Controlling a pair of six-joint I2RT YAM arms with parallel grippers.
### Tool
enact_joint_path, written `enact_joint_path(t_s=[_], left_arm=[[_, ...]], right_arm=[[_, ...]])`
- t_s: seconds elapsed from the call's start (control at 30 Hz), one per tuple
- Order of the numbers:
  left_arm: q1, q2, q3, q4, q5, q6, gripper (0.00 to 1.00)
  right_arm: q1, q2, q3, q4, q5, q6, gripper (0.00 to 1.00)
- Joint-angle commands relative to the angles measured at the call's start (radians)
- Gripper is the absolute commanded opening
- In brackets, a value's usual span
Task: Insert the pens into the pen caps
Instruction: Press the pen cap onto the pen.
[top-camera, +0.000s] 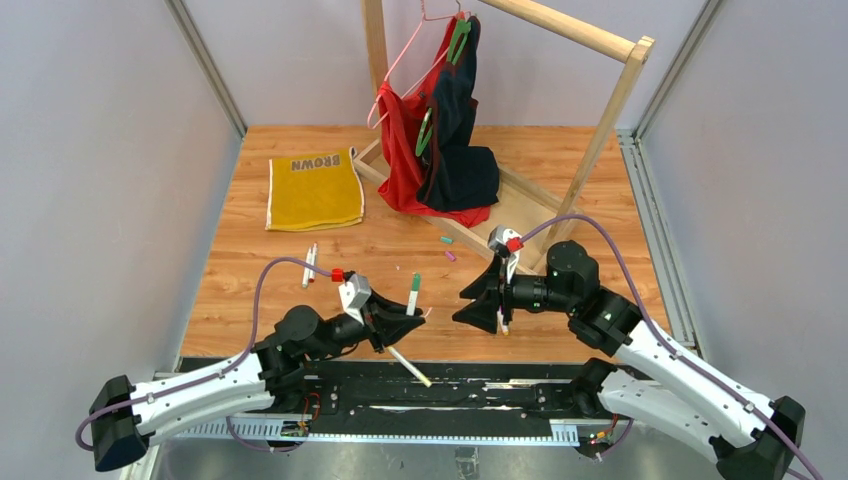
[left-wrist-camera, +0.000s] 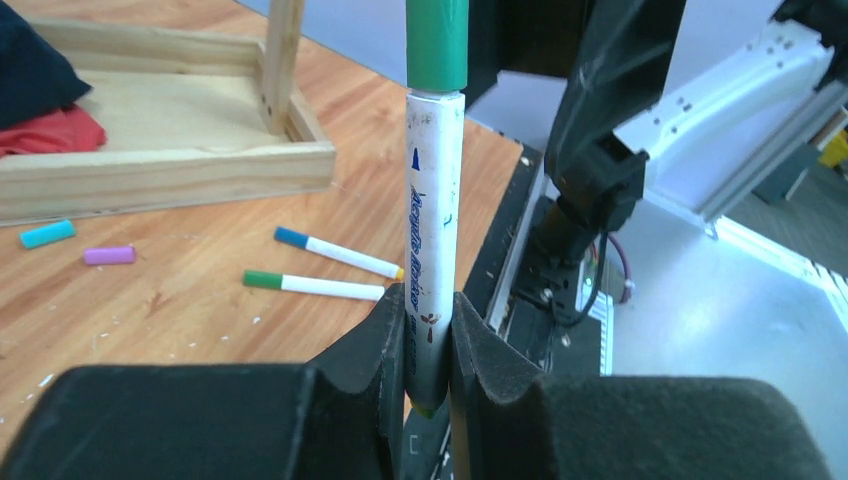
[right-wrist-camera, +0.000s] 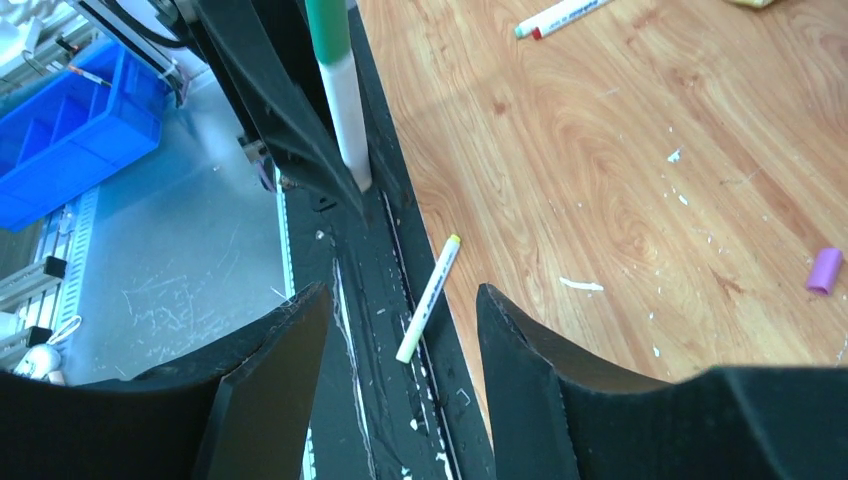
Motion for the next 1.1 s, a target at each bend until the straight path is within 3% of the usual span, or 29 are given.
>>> enact_joint_path(t_s=[0.0,0.17,0.5,0.63,0.83,1.07], left_arm=[[0.004,0.012,-0.016,0.006,0.115,0.052,0.00],[0.004,0.035,-0.011,0.008,0.176,0.060,0.00],[0.004,0.034,-0.009,0.008,0.205,0.058,0.00],[0.005,0.034,-0.009,0.008,0.205,0.057,0.00],[0.004,0.031,-0.009,0.009,0.207,0.054,0.00],[0.004,0.028,-0.009,0.009,0.207,0.052,0.00]], right_arm=[[-0.010,-0.006,0.029,0.118,0.033,0.050,0.57],[0.007,0.079,0.080,0.145,0.141,0.064,0.60],[0.079,0.226,0.139,0.327,0.008,0.071,0.58],[0.086,0.223,0.136,0.341,0.017,0.074,0.58],[0.086,0.173,0.117,0.291,0.176,0.078,0.56],[0.087,0.154,0.116,0.312,0.146,0.102,0.59]])
